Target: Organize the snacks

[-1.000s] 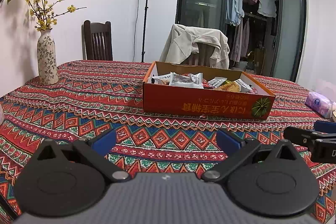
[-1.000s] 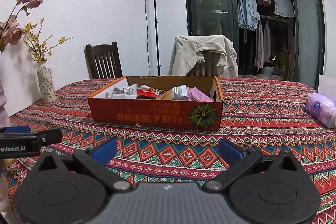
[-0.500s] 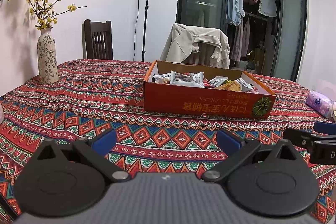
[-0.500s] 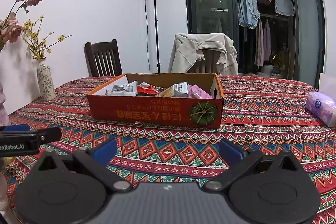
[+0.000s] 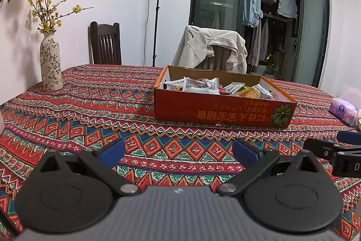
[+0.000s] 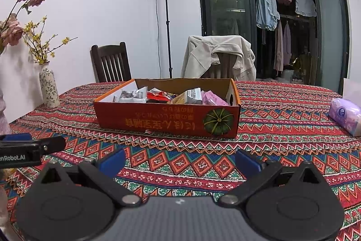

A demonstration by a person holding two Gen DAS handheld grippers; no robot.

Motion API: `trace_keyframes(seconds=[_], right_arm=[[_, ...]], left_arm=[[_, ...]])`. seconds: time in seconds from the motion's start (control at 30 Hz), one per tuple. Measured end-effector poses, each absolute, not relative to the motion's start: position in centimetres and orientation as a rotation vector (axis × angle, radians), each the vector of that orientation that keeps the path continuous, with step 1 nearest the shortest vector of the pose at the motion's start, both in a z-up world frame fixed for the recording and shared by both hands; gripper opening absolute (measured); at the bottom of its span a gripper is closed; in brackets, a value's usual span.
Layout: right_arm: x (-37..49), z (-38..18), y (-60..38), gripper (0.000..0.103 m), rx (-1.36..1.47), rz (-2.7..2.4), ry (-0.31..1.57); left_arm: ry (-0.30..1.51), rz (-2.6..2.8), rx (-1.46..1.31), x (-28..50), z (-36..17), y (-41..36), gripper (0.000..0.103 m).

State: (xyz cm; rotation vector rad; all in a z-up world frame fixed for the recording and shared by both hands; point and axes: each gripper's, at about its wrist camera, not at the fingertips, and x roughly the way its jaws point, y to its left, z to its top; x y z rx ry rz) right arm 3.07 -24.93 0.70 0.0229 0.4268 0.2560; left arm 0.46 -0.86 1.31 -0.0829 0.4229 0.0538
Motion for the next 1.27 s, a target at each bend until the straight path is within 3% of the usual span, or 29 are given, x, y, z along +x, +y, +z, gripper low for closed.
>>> trace_keyframes(seconds=[1.27], right_arm=[[2.85,0.16,-24.42,0.103,0.016,0.258,0.437]], left_arm=[[0.441,0.047,-0.080,0.47,1.23,-0.95,0.103]])
